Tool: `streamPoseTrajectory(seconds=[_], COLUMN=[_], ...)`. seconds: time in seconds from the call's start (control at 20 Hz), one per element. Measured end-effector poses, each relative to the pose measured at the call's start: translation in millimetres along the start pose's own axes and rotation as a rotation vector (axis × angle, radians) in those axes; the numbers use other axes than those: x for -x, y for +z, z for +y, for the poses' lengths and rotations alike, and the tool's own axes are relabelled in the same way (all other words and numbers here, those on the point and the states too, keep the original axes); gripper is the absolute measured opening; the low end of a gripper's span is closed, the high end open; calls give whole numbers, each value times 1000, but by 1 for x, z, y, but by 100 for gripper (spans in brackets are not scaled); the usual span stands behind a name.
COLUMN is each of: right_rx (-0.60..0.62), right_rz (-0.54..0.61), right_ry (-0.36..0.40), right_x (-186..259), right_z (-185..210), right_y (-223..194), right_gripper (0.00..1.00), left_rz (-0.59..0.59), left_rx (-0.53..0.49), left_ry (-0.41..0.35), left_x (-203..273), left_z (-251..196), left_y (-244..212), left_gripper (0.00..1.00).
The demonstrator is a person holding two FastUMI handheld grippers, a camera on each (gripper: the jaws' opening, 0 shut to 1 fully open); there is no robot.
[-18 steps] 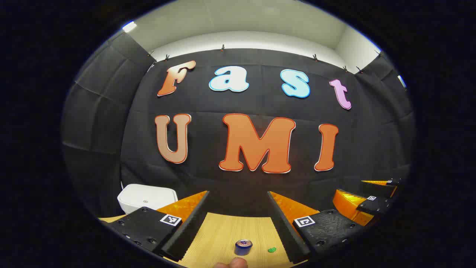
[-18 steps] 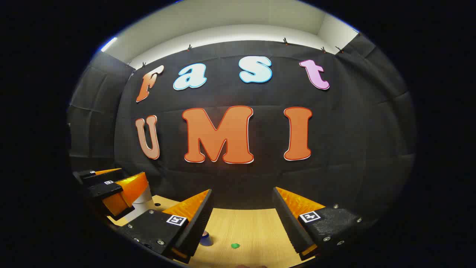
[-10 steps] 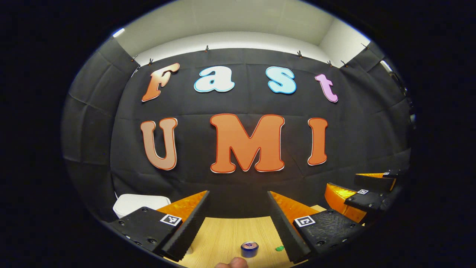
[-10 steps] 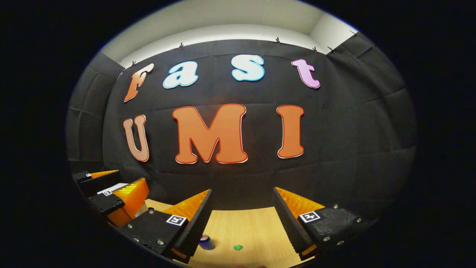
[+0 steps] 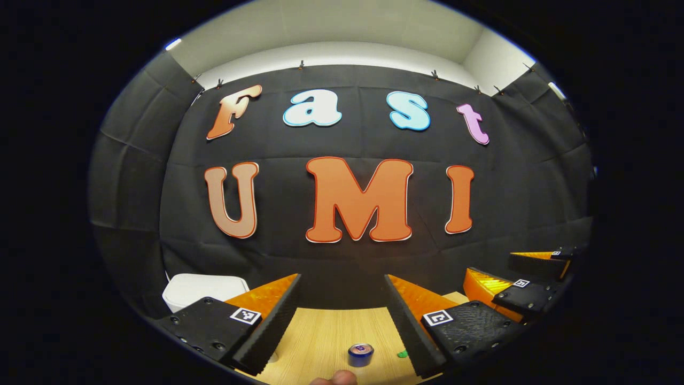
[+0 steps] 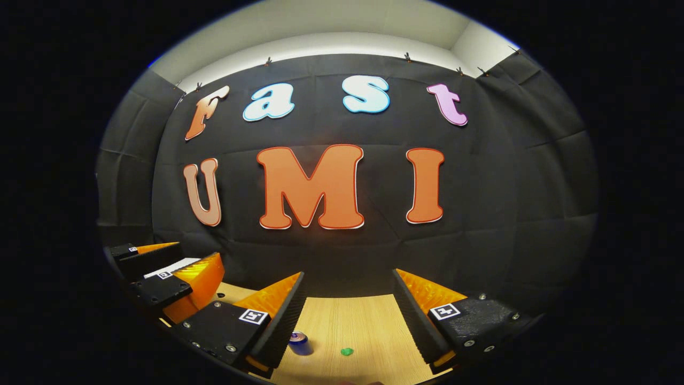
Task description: Press the lid of the desktop garbage bin to open it, pick up the crumpled paper on the desktop and throw it into the bin, then pick up the pop can on the desktop and drop it into the bin, and finally close the garbage bin lid.
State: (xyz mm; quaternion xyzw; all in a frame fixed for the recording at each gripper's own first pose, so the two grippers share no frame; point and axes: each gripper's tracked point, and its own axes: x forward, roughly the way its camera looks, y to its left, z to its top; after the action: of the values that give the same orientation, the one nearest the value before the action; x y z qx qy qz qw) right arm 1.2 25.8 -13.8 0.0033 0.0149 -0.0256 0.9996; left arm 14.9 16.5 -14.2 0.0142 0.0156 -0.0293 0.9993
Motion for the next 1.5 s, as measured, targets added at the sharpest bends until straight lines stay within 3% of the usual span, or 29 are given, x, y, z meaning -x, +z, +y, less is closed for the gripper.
streamPoseTrajectory(seconds=[0.8,1.5], right_rx=[10,21], right_rz=[-2,2], right_ry=[37,21], right_x=[-1,-5], right_z=[-1,-5], right_y=[-1,-3], right_gripper=[94,94], left_rz=[1,-58], left_rx=[4,-16], left_ry=[36,92], left_x=[3,3], left_z=[1,20], left_y=[2,16], left_gripper=[94,93])
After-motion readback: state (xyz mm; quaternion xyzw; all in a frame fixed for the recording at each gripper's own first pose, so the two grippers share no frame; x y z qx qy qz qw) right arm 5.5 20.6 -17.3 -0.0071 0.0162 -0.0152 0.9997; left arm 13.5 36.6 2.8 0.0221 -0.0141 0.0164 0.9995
